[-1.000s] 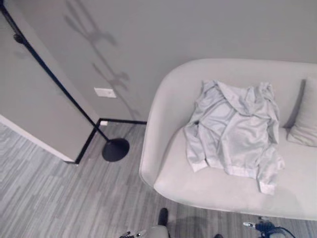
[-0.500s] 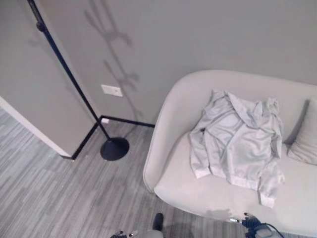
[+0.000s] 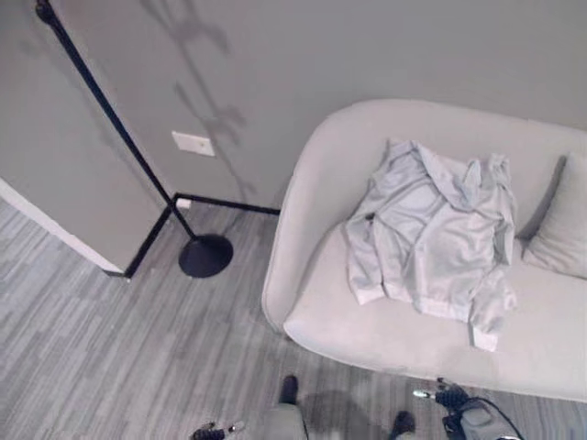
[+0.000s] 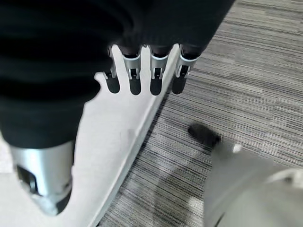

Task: Hang the clothes on the sofa on the clothes rack.

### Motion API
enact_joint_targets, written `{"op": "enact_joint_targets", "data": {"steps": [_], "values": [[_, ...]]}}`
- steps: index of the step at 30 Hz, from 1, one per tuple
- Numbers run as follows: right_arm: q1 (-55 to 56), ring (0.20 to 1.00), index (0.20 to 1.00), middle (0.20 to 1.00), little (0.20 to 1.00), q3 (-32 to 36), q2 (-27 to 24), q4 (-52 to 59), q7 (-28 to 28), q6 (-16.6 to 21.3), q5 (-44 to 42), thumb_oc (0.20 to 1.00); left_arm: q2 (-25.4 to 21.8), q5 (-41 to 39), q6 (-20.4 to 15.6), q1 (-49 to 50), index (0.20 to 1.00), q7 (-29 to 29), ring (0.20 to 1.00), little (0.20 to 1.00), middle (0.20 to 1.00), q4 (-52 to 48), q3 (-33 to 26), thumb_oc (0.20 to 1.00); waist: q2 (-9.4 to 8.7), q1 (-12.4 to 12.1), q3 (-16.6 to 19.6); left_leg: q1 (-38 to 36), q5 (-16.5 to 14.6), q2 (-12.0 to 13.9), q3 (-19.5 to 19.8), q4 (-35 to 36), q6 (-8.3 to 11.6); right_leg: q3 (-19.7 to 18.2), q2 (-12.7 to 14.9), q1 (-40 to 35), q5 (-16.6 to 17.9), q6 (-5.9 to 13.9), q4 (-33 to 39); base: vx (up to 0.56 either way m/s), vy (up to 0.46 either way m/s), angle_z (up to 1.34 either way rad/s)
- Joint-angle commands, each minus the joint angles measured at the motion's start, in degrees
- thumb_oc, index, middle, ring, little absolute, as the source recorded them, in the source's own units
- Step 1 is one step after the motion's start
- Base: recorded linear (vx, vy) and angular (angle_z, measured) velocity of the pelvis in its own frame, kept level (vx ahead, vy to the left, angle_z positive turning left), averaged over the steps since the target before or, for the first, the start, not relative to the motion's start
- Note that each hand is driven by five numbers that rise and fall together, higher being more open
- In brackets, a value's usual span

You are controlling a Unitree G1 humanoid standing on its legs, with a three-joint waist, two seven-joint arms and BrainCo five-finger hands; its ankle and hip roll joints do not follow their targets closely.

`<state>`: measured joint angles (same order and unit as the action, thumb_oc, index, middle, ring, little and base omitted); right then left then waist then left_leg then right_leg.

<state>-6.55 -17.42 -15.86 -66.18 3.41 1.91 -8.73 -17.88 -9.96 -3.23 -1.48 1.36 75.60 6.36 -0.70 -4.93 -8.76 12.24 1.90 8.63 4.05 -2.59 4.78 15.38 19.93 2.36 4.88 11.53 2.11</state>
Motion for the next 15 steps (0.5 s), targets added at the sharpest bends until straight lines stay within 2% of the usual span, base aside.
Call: {"op": "enact_joint_targets", "data": {"steps": [1,2,3,4,7,8,9,10,11,12,13,14,15], "values": [[-2.0,1.000,1.000,1.000,1.000,0.6,-2.6,1.3,0.5,1.0,2.1,1.000,-1.0,-0.1,-1.2,-1.4,1.000,0.9,1.000,1.000,1.000,0.4,1.7,1.000,-1.33,-0.5,0.3,-12.4,-3.3,0.2,-0.9,7.6,2.19,-4.1,2.7,1.9,10.7,3.47,-0.5,0.04,-0.365,0.09],[-2.3,1.000,1.000,1.000,1.000,0.4,-2.6,1.8,0.4,0.9,2.1,1.000,-1.3,-0.4,-1.3,-1.3,1.000,0.9,1.000,1.000,1.000,0.0,1.8,1.000,-1.38,-0.6,0.2,-12.4,-3.1,1.0,-1.2,7.6,2.89,-4.8,2.3,2.6,9.7,3.47,-1.9,0.06,-0.631,0.28],[-2.6,1.000,1.000,1.000,1.000,0.4,-2.5,2.0,0.5,1.2,1.8,1.000,-1.4,-0.7,-1.7,-1.8,1.000,1.1,1.000,1.000,1.000,0.0,2.0,1.000,-1.17,-0.7,0.1,-12.2,-2.7,2.9,-1.2,7.6,4.45,-4.3,0.9,1.9,6.1,3.47,-1.9,0.07,-0.782,0.32],[-3.1,1.000,1.000,1.000,1.000,-0.4,-2.4,2.3,0.6,1.3,2.2,1.000,-1.4,-0.7,-1.7,-1.8,1.000,1.3,1.000,1.000,1.000,-0.4,2.3,1.000,-0.65,-1.0,0.2,-10.9,-0.6,5.4,-1.4,7.6,5.88,-0.9,-0.9,0.8,0.8,3.47,-1.3,0.05,-0.760,0.21],[-3.9,1.000,1.000,1.000,1.000,-1.5,-3.8,3.6,1.4,2.2,1.7,1.000,0.6,-5.0,-2.2,-1.9,1.000,2.1,1.000,1.000,1.000,-0.5,1.6,1.000,1.37,-0.4,-0.6,-6.8,7.9,8.7,-0.5,7.6,8.43,1.9,-5.6,-0.9,-2.2,1.75,1.7,-0.04,-0.540,0.13],[-3.8,1.000,1.000,1.000,1.000,-1.5,-4.5,4.0,2.0,2.6,1.7,1.000,1.3,-5.9,-2.2,-2.2,1.000,2.5,1.000,1.000,1.000,-0.5,1.5,1.000,1.68,0.0,-0.9,-5.0,11.7,8.9,-1.5,7.6,8.45,2.5,-6.8,-1.2,-2.6,1.20,2.9,-0.09,-0.387,0.10],[-3.7,1.000,1.000,1.000,1.000,-1.5,-5.0,4.2,1.9,2.5,1.7,1.000,1.8,-6.0,-2.3,-2.2,1.000,2.3,1.000,1.000,1.000,-0.6,1.4,1.000,1.61,0.2,-0.7,-4.2,12.3,8.6,-2.7,7.6,7.75,2.7,-7.6,-0.8,-3.4,0.38,2.9,-0.06,-0.375,0.26],[-3.4,1.000,1.000,1.000,1.000,-1.6,-5.3,4.4,1.8,2.5,1.4,1.000,2.1,-5.5,-2.4,-1.9,1.000,2.1,1.000,1.000,1.000,-0.7,1.6,1.000,1.32,0.2,-0.6,-4.3,11.9,7.3,-2.4,7.6,6.68,2.4,-8.4,-0.1,-3.6,0.03,2.9,-0.01,-0.410,0.12],[-3.1,1.000,1.000,1.000,1.000,-1.9,-5.5,4.3,1.6,2.6,1.5,1.000,2.4,-5.0,-2.4,-1.5,1.000,1.9,1.000,1.000,1.000,-0.8,1.7,1.000,0.96,-0.2,-0.6,-4.8,9.9,4.5,-0.2,7.4,5.03,1.5,-9.5,0.4,-3.9,-0.27,2.9,0.01,-0.391,0.07],[-2.9,1.000,1.000,1.000,1.000,-2.4,-5.6,4.0,1.2,2.5,1.8,1.000,2.8,-4.7,-2.2,-0.8,1.000,1.6,1.000,1.000,1.000,-1.0,1.6,1.000,0.55,-0.4,-0.5,-5.2,6.7,1.4,2.5,6.7,3.39,0.4,-10.1,0.9,-3.8,-0.82,2.9,0.03,-0.270,-0.13],[-2.9,1.000,1.000,1.000,1.000,-2.4,-5.6,4.0,1.2,2.5,1.8,1.000,2.8,-4.7,-2.2,-0.8,1.000,1.6,1.000,1.000,1.000,-1.0,1.6,1.000,0.55,-0.4,-0.4,-5.2,6.7,1.4,2.5,6.7,3.39,0.4,-10.1,0.9,-3.8,-0.82,2.9,0.03,-0.248,0.05],[-2.5,1.000,1.000,1.000,1.000,-2.8,-5.7,3.3,1.1,2.4,2.5,1.000,3.1,-4.3,-2.2,-0.5,1.000,1.3,1.000,1.000,1.000,-0.9,1.7,1.000,0.12,-0.7,-0.4,-5.7,3.2,-2.0,5.2,5.7,1.76,-0.5,-10.9,0.9,-3.8,-1.31,2.9,0.06,-0.316,-0.20],[-2.1,1.000,1.000,1.000,1.000,-3.5,-5.7,2.8,0.8,2.2,3.0,1.000,3.5,-3.7,-2.2,-0.2,1.000,0.6,1.000,1.000,1.000,-1.2,2.3,1.000,0.22,-1.1,-0.2,-5.7,-0.1,-7.8,7.2,4.2,-0.91,-1.6,-12.3,0.6,-3.7,-2.12,2.9,0.07,-0.373,-0.06]]}}
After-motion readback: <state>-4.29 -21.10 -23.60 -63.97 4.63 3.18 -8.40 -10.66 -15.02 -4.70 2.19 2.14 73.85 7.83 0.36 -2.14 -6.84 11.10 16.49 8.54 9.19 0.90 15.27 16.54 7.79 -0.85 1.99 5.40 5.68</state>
